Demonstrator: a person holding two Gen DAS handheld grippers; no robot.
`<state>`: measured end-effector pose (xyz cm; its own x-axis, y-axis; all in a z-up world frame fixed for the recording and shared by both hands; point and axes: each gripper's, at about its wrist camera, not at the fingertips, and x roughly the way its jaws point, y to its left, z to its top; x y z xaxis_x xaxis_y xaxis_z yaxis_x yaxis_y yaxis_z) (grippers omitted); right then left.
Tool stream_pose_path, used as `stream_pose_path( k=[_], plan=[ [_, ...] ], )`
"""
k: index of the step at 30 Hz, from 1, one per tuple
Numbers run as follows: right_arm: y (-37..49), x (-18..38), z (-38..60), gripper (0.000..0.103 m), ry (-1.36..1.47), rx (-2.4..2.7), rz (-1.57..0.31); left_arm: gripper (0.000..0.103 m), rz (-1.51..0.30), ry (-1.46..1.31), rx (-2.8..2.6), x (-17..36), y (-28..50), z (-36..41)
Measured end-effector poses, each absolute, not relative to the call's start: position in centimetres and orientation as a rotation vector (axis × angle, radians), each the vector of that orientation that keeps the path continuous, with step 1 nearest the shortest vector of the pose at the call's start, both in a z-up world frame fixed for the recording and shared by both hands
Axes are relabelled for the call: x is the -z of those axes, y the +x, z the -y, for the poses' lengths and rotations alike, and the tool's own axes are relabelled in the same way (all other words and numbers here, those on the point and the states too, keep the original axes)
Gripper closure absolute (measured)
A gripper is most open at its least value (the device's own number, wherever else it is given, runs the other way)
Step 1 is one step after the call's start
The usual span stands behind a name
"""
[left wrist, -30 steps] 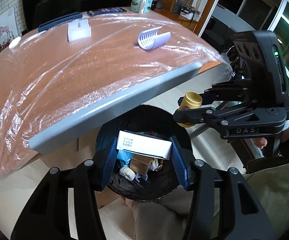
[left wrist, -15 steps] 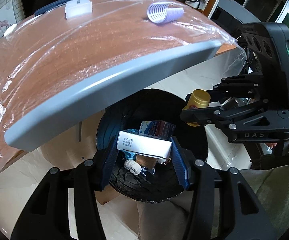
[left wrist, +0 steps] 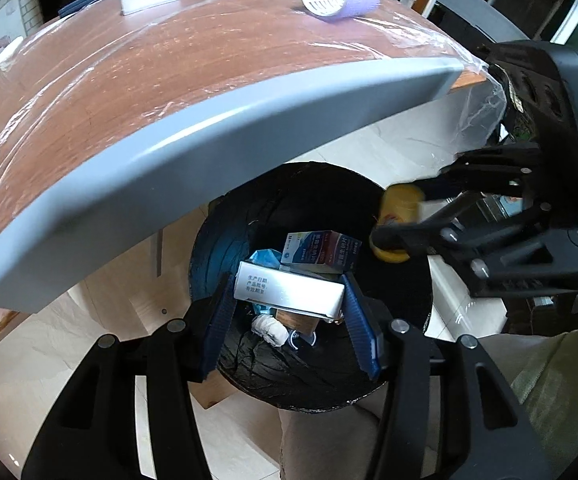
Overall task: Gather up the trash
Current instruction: 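Open both tools to drop the medicine box and cup into the bin, then grasp the white plastic box with the left tool while the right tool grasps the lavender rack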
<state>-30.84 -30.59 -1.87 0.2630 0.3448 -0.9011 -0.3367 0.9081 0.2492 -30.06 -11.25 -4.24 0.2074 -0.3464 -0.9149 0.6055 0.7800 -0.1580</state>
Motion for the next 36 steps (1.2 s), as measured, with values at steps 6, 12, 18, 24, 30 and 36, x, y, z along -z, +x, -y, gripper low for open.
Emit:
stream_pose_path(
  k=[6,12,18,24,30,36],
  plan=[
    [-32.1,-3.1,32.4,0.033,0.019,-0.448,-1.1,0.037,-1.13,0.218,0.691,0.3,-30.3,10.0],
    [-30.5,-8.4,35.2,0.004,-0.011,-0.322,-0.908,0.005,-0.908,0.143,0.778,-9.1,-29.4,8.6],
    [-25.1,-7.3,36.5,0.004,-0.025,-0.222,-0.925,0.003,-0.808,0.177,0.526,-10.6,-21.4,9.6],
    [-20.2,-5.0,36.1,0.004,-0.002,-0.214,-0.956,0.003,-0.882,0.113,0.422,-7.5,-12.9,11.2],
    [-17.6,-3.4,36.0,0.004,0.013,-0.194,-0.989,0.003,-0.955,0.189,0.359,-4.2,-8.4,14.0],
    [-16.8,-3.7,35.6,0.004,0.019,-0.215,-0.984,0.003,-1.0,0.197,0.328,-2.2,-6.2,14.8]
  ],
)
